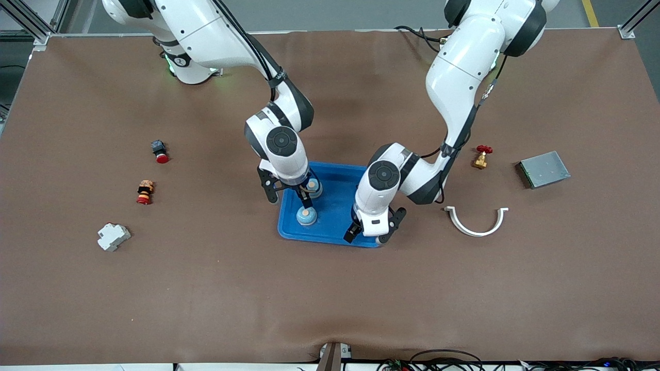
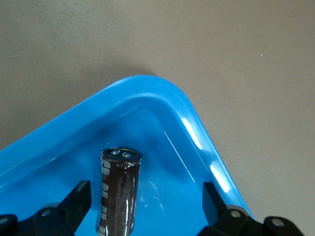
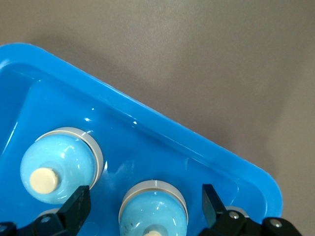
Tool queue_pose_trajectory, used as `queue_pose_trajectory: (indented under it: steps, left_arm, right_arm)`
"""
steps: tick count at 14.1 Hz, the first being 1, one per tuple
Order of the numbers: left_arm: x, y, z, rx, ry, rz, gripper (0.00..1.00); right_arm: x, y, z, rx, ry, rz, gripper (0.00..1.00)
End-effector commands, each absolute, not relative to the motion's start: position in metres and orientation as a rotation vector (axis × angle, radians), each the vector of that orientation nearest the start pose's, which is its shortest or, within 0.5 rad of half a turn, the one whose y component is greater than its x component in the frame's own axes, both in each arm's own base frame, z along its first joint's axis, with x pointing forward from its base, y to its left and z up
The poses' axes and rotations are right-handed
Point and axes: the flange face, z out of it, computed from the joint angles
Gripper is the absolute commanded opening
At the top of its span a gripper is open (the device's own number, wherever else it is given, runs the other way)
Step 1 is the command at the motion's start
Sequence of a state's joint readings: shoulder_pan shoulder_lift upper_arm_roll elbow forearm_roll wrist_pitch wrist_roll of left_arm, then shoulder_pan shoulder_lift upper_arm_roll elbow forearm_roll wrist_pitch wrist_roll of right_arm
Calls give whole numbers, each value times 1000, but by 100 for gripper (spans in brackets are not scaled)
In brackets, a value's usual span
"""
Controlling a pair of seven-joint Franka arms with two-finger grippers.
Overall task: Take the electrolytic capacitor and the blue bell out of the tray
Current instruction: 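Grasp a capacitor with the left gripper while the right gripper grasps a bell, then carry the capacitor toward the arch while the right gripper lifts the bell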
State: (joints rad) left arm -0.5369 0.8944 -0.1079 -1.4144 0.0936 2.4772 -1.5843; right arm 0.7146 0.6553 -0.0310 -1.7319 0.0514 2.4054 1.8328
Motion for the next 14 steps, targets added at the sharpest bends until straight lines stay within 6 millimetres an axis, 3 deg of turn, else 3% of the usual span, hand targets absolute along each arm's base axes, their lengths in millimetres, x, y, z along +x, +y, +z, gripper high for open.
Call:
queue_pose_trajectory:
  steps: [1, 5, 8, 10, 14]
  left_arm:
    - [607, -435, 178, -2969, -1466, -157, 94]
    - [611, -431, 182, -2967, -1480, -164, 42]
    - [613, -429, 186, -2968, -1489, -166, 16]
    - [613, -429, 186, -2967, -1497, -161, 9]
    - [616, -428, 197, -2968, -1511, -164, 7]
  right_arm:
    - [522, 432, 197, -2568, 1759, -22, 100]
    - [525, 437, 195, -2564, 1755, -25, 100]
    - [523, 439, 192, -2568, 1757, -22, 100]
    - [521, 442, 193, -2562, 1764, -22, 100]
    - [517, 446, 192, -2573, 1757, -19, 100]
